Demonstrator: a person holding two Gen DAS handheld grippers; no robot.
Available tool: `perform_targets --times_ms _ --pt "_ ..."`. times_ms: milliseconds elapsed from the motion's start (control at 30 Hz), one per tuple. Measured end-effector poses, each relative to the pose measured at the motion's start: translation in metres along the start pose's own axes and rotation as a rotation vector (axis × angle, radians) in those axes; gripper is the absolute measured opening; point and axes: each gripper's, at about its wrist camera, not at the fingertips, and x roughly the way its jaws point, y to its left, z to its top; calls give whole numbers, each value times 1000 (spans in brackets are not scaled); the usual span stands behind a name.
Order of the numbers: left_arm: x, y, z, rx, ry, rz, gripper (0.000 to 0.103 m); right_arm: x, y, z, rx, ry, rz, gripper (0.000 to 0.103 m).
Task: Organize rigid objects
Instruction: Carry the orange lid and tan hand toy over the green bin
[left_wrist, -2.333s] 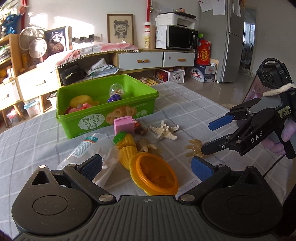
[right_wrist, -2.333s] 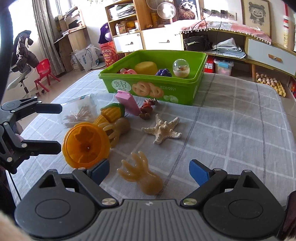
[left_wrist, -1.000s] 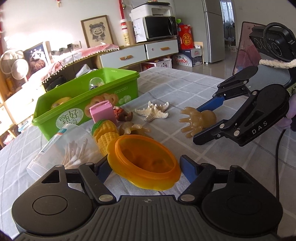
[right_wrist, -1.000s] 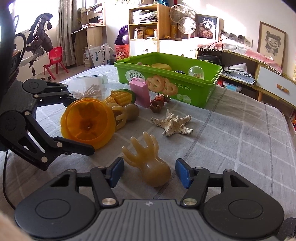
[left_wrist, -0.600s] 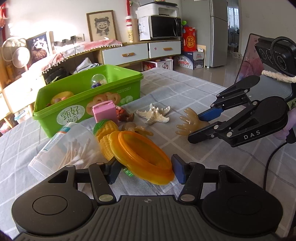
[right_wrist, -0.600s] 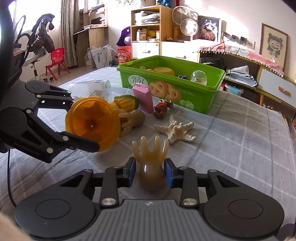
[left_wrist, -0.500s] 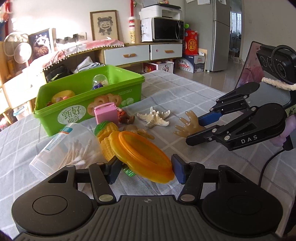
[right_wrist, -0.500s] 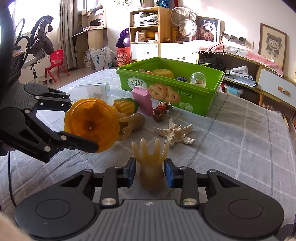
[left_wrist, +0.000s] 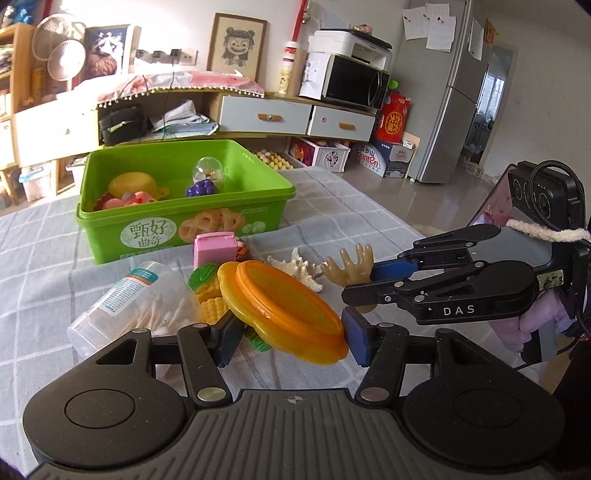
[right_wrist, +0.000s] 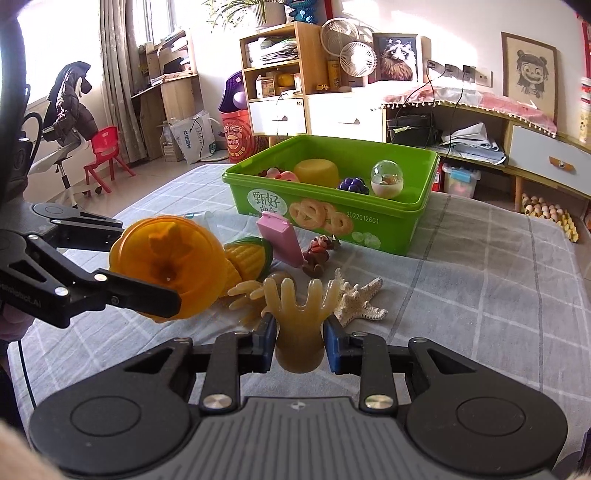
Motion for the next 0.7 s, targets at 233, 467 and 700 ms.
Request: perform_targets --times_ms 233,467,700 --pt "-4 7 30 -54 -31 39 59 -3 -9 36 73 -53 -19 0" --pt "10 23 70 -117 -54 114 59 10 -25 83 162 -73 -91 0" --pt "31 50 100 -227 -62 167 59 33 -49 114 292 -100 -109 0"
